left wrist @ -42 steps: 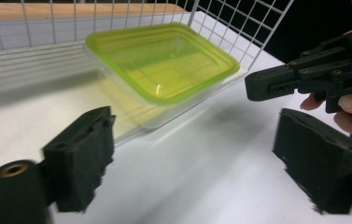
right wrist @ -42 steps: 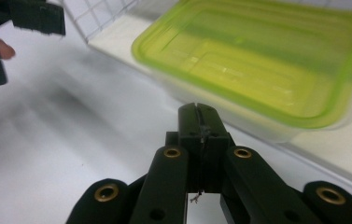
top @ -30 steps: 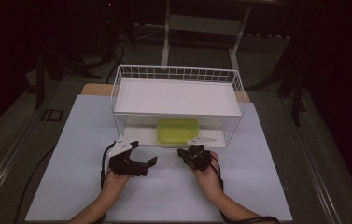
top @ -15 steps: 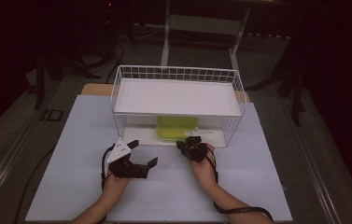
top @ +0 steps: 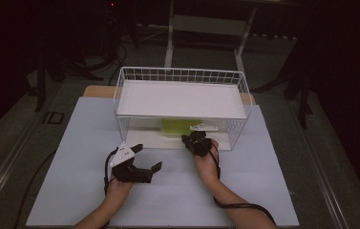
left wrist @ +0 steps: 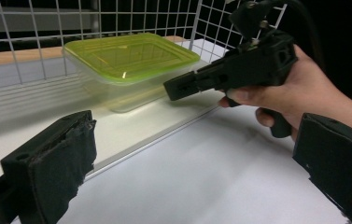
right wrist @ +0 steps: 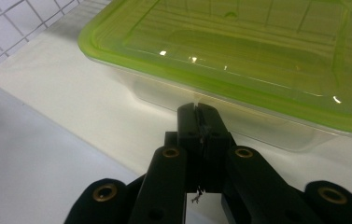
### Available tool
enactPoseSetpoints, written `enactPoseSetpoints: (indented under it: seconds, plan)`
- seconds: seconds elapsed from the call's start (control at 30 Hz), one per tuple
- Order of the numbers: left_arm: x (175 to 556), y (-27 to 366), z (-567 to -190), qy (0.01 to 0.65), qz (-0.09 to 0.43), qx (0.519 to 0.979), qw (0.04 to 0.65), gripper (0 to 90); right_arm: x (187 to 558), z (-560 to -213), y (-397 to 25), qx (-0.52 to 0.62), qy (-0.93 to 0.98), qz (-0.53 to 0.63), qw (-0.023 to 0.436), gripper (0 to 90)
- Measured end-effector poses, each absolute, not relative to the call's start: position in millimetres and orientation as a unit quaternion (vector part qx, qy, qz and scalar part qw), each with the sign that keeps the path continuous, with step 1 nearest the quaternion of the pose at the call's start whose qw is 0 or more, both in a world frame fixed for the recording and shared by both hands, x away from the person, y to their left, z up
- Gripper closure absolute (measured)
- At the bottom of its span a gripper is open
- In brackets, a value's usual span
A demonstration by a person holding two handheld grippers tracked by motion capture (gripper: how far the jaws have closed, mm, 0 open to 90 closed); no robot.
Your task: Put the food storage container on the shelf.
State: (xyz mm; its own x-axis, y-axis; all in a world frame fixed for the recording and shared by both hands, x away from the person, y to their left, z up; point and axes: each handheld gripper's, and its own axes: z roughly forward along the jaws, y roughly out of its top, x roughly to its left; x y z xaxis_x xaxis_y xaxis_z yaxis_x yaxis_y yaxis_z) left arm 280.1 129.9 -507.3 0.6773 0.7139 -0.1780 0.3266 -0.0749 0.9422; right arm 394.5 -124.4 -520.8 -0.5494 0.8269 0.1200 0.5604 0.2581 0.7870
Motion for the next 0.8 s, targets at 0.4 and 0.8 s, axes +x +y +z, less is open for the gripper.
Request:
enactPoseSetpoints:
  seconds: [0.4,0.8]
  plan:
    - [280,130,-507,0.364,0.17,0.715,0.573,0.1,400,-522,-120,0.459,0.773,0.412,0.15,88.2]
    - [278,133,-505,0.352,0.171,0.723,0.569,0.1,370,-505,-129,0.419,0.783,0.433,0.154,79.8]
